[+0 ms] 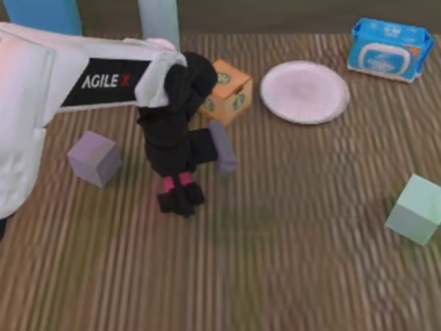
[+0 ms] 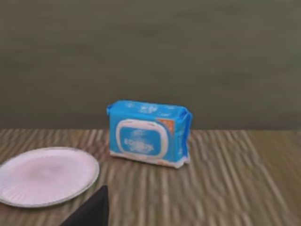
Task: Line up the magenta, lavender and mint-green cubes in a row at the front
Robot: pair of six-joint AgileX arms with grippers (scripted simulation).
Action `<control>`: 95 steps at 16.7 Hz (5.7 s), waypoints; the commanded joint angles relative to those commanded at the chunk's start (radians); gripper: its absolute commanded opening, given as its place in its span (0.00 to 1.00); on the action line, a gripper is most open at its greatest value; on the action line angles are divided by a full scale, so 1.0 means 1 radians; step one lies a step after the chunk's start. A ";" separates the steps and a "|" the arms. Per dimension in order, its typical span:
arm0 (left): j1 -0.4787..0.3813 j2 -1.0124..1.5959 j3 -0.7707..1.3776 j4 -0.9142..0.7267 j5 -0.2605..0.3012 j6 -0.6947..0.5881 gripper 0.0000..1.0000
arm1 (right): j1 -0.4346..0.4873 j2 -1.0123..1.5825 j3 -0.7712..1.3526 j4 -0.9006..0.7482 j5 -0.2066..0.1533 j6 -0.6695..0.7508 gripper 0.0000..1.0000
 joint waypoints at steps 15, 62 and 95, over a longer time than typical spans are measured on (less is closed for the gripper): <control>0.008 -0.077 0.074 -0.139 0.015 -0.013 0.00 | 0.000 0.000 0.000 0.000 0.000 0.000 1.00; -0.485 0.020 0.190 -0.152 0.014 -0.244 0.45 | 0.000 0.000 0.000 0.000 0.000 0.000 1.00; -0.397 -0.046 0.352 -0.381 0.012 -0.267 1.00 | 0.000 0.000 0.000 0.000 0.000 0.000 1.00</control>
